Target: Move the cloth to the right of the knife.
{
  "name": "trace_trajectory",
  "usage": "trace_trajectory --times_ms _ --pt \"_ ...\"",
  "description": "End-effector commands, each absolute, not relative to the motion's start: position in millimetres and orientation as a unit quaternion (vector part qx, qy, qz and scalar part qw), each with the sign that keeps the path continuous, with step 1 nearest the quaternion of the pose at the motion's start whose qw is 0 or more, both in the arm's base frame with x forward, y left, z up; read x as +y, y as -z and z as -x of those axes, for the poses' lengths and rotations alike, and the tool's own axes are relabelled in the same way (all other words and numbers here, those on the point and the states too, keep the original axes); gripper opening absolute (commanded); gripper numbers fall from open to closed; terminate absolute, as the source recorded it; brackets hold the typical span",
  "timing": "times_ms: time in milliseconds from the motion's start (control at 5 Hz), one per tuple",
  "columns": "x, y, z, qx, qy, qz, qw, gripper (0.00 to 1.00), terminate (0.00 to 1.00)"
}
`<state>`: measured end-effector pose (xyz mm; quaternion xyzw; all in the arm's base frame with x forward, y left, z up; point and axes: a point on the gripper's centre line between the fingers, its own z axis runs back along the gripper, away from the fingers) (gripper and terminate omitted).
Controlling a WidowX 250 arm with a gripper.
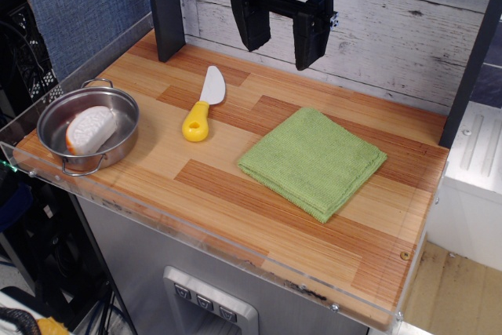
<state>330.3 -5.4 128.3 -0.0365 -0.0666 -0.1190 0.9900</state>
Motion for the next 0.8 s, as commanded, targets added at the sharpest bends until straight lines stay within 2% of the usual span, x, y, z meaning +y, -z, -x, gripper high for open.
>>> trace_trajectory --times_ms 0,400,600 --pt "-1.4 -143.9 -331.8 -0.099 0.118 0.032 0.987 1.00 0.00" --pt "-1.4 -143.9 -331.8 -0.099 0.118 0.032 0.987 1.00 0.00" --pt "-1.4 -143.9 -331.8 -0.099 0.118 0.032 0.987 1.00 1.00"
